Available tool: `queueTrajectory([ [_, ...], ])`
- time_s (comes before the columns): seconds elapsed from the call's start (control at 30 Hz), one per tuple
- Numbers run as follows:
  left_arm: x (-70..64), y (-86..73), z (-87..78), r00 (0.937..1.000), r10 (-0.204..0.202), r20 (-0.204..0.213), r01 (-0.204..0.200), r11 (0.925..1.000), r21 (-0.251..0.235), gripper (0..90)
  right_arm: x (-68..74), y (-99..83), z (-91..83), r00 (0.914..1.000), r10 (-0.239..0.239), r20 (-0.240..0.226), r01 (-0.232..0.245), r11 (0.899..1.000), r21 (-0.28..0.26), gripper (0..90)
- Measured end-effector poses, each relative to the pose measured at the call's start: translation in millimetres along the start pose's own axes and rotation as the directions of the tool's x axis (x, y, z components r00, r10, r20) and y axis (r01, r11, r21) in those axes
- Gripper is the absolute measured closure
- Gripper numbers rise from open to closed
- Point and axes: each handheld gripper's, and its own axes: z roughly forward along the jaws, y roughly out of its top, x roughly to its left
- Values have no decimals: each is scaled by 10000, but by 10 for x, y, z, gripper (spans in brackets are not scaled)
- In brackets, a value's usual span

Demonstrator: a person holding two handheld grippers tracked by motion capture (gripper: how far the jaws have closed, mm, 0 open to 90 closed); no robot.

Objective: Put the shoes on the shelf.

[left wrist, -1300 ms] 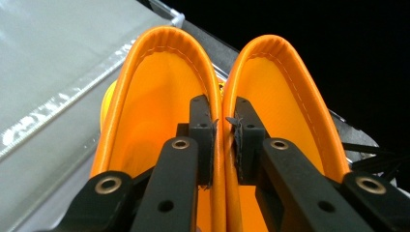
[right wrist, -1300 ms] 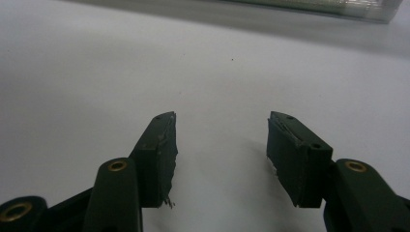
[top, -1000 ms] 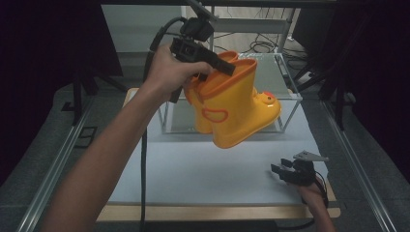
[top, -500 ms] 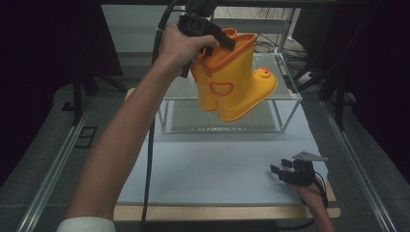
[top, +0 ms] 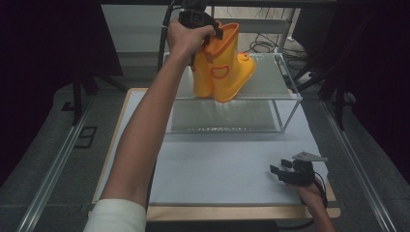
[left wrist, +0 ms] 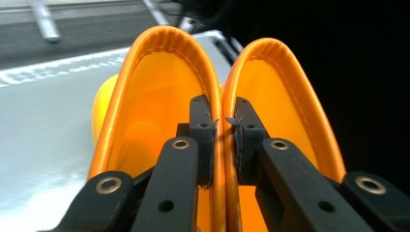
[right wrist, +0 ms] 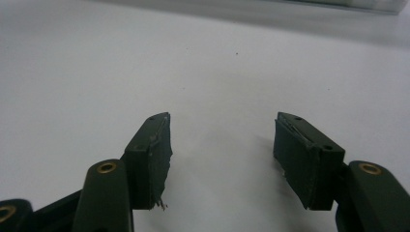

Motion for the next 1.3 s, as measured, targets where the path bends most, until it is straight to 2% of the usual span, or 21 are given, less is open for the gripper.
queueTrajectory([
  [0.03, 33, 16, 24, 9998, -172, -84, 172, 9998, -64, 814, -9, -1, -4, 10000, -33, 36, 33, 10000, -23, 385],
  [0.07, 33, 16, 24, 9998, -172, -84, 172, 9998, -64, 814, -9, -1, -4, 10000, -33, 36, 33, 10000, -23, 385],
  [0.13, 108, 52, 106, 9977, -486, -465, 474, 9985, -256, 813, -18, -3, -14, 10000, 31, 47, -30, 10000, -40, 385],
  [0.2, 141, 66, 139, 9969, -567, -541, 554, 9982, -242, 812, -12, 0, -13, 10000, 43, 50, -43, 10000, -34, 385],
  [0.27, 234, 88, 252, 9929, -839, -841, 822, 9963, -234, 812, 0, 4, -11, 10000, 2, 30, -2, 10000, -30, 385],
  [0.3, 234, 88, 252, 9929, -839, -841, 822, 9963, -234, 812, 0, 4, -11, 10000, 2, 30, -2, 10000, -30, 385],
  [0.4, 311, 86, 418, 9894, -1080, -969, 1071, 9941, -148, 808, 9, 5, 0, 10000, -76, 16, 76, 10000, 3, 385],
  [0.5, 299, 106, 439, 9904, -963, -995, 961, 9954, -69, 793, 12, 4, 13, 9999, -115, 34, 114, 9999, 73, 385],
  [0.53, 299, 130, 448, 9929, -894, -781, 900, 9959, 38, 746, 13, 4, 13, 9999, -132, 31, 131, 9999, 63, 385],
  [0.57, 299, 130, 448, 9929, -894, -781, 900, 9959, 38, 678, 13, 4, 13, 9999, -132, 31, 131, 9999, 63, 385],
  [0.6, 282, 142, 403, 9938, -817, -756, 786, 9960, -437, 654, 14, 2, 14, 9999, -134, 41, 134, 9999, 74, 385],
  [0.7, 240, 154, 343, 9967, -757, -303, 738, 9954, -604, 540, 20, 5, 12, 9999, -156, 58, 156, 9999, 72, 385],
  [0.77, 221, 150, 322, 9972, -693, -283, 674, 9958, -618, 488, 24, 0, 20, 9998, -198, 62, 197, 9997, 120, 385],
  [0.83, 174, 119, 249, 9990, -345, -282, 328, 9976, -605, 456, 36, 6, 21, 9997, -221, 55, 220, 9997, 111, 385],
  [0.87, 174, 119, 249, 9990, -345, -282, 328, 9976, -605, 459, 38, 5, 25, 9998, -208, 37, 208, 9997, 127, 385],
  [0.9, 169, 102, 212, 9994, -340, -75, 334, 9969, -706, 461, 40, 4, 29, 9997, -219, 43, 219, 9996, 169, 385],
  [0.93, 153, 63, 127, 9998, -167, 55, 171, 9959, -890, 471, 41, 5, 27, 9997, -235, 44, 234, 9996, 147, 385],
  [1.07, 141, -46, -49, 9989, 451, 91, -441, 9948, -917, 541, 39, 3, 23, 9998, -201, 31, 201, 9997, 133, 385],
  [1.1, 141, -46, -49, 9989, 451, 91, -441, 9948, -917, 563, 40, 4, 22, 9998, -198, 22, 198, 9997, 128, 385],
  [1.2, 149, -213, -222, 9922, 1207, 303, -1178, 9895, -841, 611, 39, 2, 21, 9998, -191, 36, 190, 9997, 138, 385],
  [1.3, 164, -339, -348, 9847, 1733, 181, -1715, 9822, -766, 651, 37, -1, 16, 9998, -175, 91, 174, 9998, 137, 385],
])
